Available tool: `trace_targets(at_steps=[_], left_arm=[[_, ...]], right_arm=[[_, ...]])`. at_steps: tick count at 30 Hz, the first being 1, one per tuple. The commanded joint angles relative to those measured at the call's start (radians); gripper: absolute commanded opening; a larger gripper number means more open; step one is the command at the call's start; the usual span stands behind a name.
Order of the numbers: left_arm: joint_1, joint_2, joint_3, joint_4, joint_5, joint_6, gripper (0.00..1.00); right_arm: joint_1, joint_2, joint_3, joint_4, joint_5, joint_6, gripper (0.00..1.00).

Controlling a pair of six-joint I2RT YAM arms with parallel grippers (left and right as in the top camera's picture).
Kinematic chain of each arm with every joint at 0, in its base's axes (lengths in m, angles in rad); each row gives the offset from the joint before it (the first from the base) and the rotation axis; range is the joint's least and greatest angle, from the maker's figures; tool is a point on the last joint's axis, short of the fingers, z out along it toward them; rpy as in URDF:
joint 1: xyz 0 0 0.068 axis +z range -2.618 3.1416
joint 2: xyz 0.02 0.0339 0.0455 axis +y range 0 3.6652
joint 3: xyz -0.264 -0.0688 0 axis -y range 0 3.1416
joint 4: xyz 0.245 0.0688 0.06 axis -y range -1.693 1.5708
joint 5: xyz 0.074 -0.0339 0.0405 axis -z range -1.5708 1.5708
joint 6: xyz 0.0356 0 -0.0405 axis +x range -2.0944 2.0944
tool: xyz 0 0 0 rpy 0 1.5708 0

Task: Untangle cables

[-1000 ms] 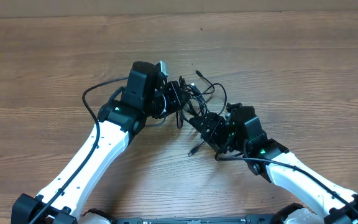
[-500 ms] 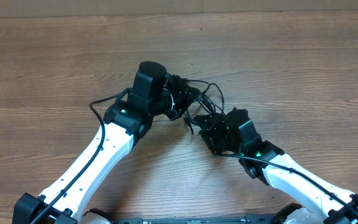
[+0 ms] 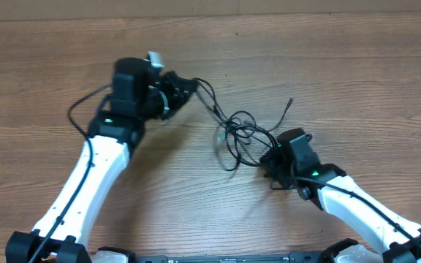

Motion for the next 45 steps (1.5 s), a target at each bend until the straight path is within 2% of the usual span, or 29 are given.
trace_targets(at_steps=[1,8,10,14,16,19,21,24,26,29,34,39,40,45], left_arm=[[0.121,-0.034,0.024,-0.016,-0.012,0.184,0.04],[0.177,-0.034,0.024,-0.144,-0.119,0.248,0.04],[0.176,-0.034,0.024,-0.189,-0.158,0.250,0.04],[0.160,-0.034,0.024,-0.251,-0.141,0.250,0.07],[0.143,-0.033,0.024,-0.274,-0.129,0.250,0.15],[0.108,-0.034,0.024,-0.298,-0.129,0.306,0.38],[0.082,-0.033,0.024,-0.306,-0.130,0.352,0.48],[0.047,-0.033,0.024,-0.303,-0.132,0.386,0.59],[0.023,-0.033,0.024,-0.301,-0.138,0.406,0.65],[-0.005,-0.033,0.024,-0.302,-0.141,0.440,0.66],[-0.051,-0.031,0.024,-0.302,-0.158,0.463,0.68],[-0.114,-0.006,0.023,-0.301,-0.184,0.474,0.68],[-0.124,0.000,0.023,-0.300,-0.192,0.474,0.69],[-0.163,0.037,0.023,-0.262,-0.197,0.474,0.67]], right_arm=[[-0.092,-0.016,0.000,-0.078,0.035,-0.198,0.04],[-0.211,-0.085,0.001,-0.116,-0.041,-0.418,0.04],[-0.230,-0.111,0.001,-0.115,-0.074,-0.422,0.04],[-0.233,-0.157,0.001,-0.007,-0.336,-0.534,0.04],[-0.226,-0.168,0.001,0.089,-0.486,-0.586,0.04],[-0.217,-0.167,0.001,0.256,-0.711,-0.649,0.04],[-0.212,-0.167,0.001,0.328,-0.803,-0.708,0.04],[-0.211,-0.167,0.000,0.350,-0.881,-0.771,0.04],[-0.211,-0.167,-0.002,0.332,-0.875,-0.811,0.13],[-0.211,-0.165,-0.002,0.279,-0.787,-0.838,0.31],[-0.211,-0.165,-0.002,0.214,-0.599,-0.792,0.71],[-0.211,-0.165,-0.002,0.168,-0.430,-0.721,0.96],[-0.211,-0.165,-0.002,0.156,-0.402,-0.708,1.00],[-0.212,-0.165,-0.002,0.063,-0.269,-0.615,1.00]])
